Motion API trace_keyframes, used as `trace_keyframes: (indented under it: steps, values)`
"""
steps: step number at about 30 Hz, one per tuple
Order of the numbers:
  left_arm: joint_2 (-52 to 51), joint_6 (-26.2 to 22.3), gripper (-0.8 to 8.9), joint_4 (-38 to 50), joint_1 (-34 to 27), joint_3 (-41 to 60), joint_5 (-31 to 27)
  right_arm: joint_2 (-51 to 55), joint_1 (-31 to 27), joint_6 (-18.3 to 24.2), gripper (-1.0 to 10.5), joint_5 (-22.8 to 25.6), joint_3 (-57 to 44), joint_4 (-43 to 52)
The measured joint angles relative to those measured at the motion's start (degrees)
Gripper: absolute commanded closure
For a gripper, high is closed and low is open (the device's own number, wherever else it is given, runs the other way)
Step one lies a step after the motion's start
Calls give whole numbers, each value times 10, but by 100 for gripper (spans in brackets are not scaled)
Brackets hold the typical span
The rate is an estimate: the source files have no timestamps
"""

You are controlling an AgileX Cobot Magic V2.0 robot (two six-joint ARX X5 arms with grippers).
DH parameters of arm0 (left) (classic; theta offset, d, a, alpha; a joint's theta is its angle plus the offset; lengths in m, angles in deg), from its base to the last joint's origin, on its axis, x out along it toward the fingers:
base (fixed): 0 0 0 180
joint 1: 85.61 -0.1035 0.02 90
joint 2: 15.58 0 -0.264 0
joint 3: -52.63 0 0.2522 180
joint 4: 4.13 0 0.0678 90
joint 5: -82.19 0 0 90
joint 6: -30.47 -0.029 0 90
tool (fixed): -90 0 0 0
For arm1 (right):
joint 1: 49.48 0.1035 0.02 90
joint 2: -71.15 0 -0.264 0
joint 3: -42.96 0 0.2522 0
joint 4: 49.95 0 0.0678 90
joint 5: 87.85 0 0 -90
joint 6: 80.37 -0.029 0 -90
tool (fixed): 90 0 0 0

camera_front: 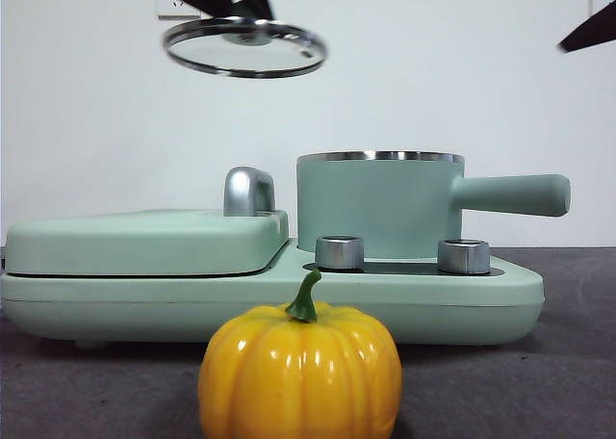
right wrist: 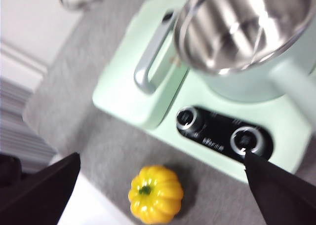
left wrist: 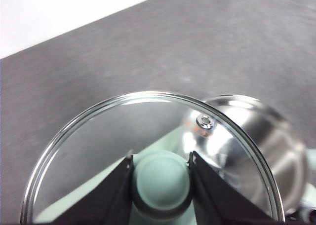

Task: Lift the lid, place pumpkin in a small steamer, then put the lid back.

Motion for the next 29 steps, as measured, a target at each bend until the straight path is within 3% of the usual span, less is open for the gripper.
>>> trace_keyframes:
  steps: [8,12,20,29]
  values:
    - [0,-4,796,-1,-53,0,0,-138,181,-13,420,144,80,-80]
    - [0,-5,796,-1,-75,0,0,-213,236,-12,420,183,114,-114]
    - [0,-9,796,-1,-120,0,0,-329,296,1,418,197,135,-123]
    - [0,-9,796,-1,-140,0,0,-415,329,23,310,199,135,-89]
